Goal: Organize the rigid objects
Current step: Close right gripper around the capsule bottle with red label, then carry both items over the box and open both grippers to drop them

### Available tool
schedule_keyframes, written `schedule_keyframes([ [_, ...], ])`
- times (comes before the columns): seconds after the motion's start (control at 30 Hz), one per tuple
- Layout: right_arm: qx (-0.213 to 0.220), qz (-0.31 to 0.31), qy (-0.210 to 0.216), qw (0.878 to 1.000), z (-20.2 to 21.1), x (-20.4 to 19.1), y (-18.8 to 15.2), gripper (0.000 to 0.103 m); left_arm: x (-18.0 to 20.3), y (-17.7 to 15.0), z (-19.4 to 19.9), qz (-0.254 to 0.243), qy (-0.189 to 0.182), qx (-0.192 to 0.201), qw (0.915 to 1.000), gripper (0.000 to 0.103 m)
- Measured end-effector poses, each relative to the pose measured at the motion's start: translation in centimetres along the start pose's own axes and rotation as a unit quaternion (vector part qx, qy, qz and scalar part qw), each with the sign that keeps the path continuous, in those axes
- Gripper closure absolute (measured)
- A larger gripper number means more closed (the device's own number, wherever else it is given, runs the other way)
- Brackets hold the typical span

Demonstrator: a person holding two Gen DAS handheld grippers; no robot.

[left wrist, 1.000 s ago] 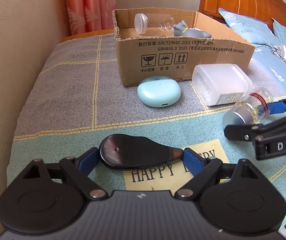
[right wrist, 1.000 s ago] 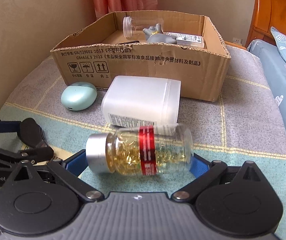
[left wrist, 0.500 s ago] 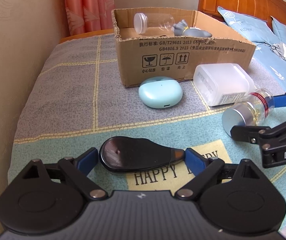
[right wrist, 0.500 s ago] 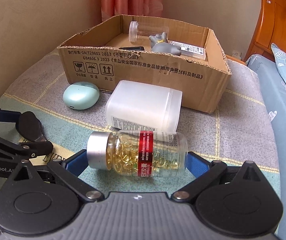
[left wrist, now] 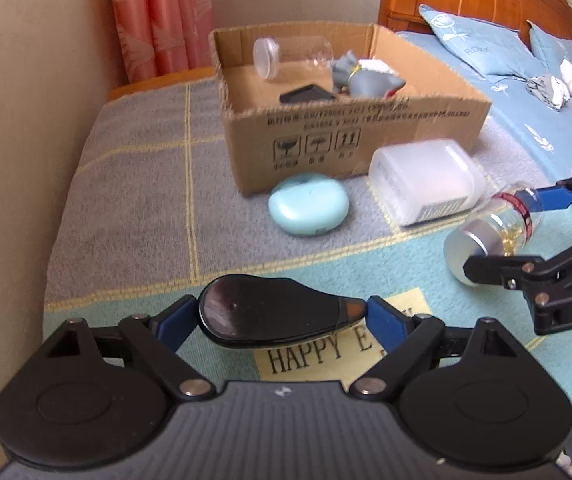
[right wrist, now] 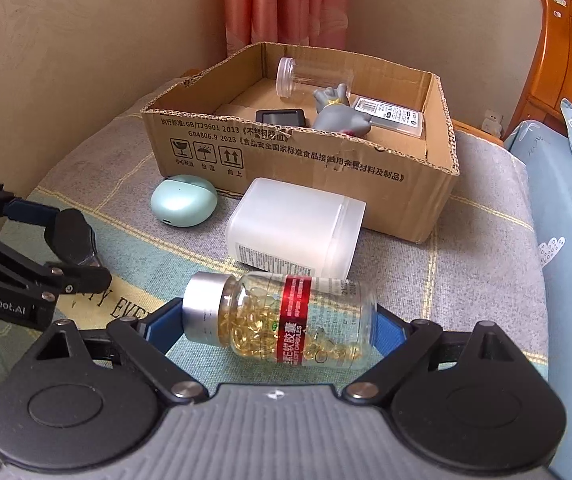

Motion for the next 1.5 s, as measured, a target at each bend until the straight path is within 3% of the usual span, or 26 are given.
schedule_keyframes([
  [0.4, 0.048, 0.038, 0.002, 0.998, 4.5, 2.2, 4.1, 0.007, 1.1, 11.2, 2.0, -0.027, -0.005, 0.077, 0.9967, 0.014],
  [0.5, 0.065, 0.043, 0.000, 0.997, 4.9, 2.7, 5.5, 0.007, 1.5, 14.1, 0.6, -0.024, -0.014, 0.080, 0.9964, 0.014],
  [0.77, 0.077, 0.035, -0.006, 0.996, 4.3, 4.4, 8.0, 0.007, 0.5, 17.7, -4.4, -0.009, 0.028, 0.068, 0.9973, 0.009],
  [0.87, 0.075, 0.028, -0.005, 0.997, 3.9, 5.0, 8.4, 0.007, -0.4, 17.7, -4.6, 0.012, 0.038, 0.070, 0.9968, 0.009],
  [1.0, 0.073, 0.016, -0.006, 0.997, 2.9, 6.0, 9.3, 0.007, -0.5, 16.5, -3.1, 0.035, 0.020, 0.077, 0.9962, 0.008],
  [1.2, 0.067, 0.006, -0.012, 0.998, 1.0, 7.5, 12.4, 0.007, 0.0, 13.5, -0.1, 0.025, 0.044, 0.088, 0.9949, 0.006],
  [1.43, 0.070, -0.009, -0.016, 0.997, -2.4, 8.9, 16.8, 0.007, 0.5, 9.4, 2.3, 0.047, 0.049, 0.094, 0.9933, 0.004],
  [1.5, 0.074, -0.018, -0.014, 0.997, -2.9, 9.2, 17.8, 0.002, 1.1, 8.7, 2.4, 0.040, 0.049, 0.094, 0.9936, 0.004],
])
Point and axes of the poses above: each gripper's, at about its wrist camera, not at the fingertips, and z roughly against the way its jaws point, x to its right, y to its top, the point moved 8 cm from there along -z, roughly the way its jaws point
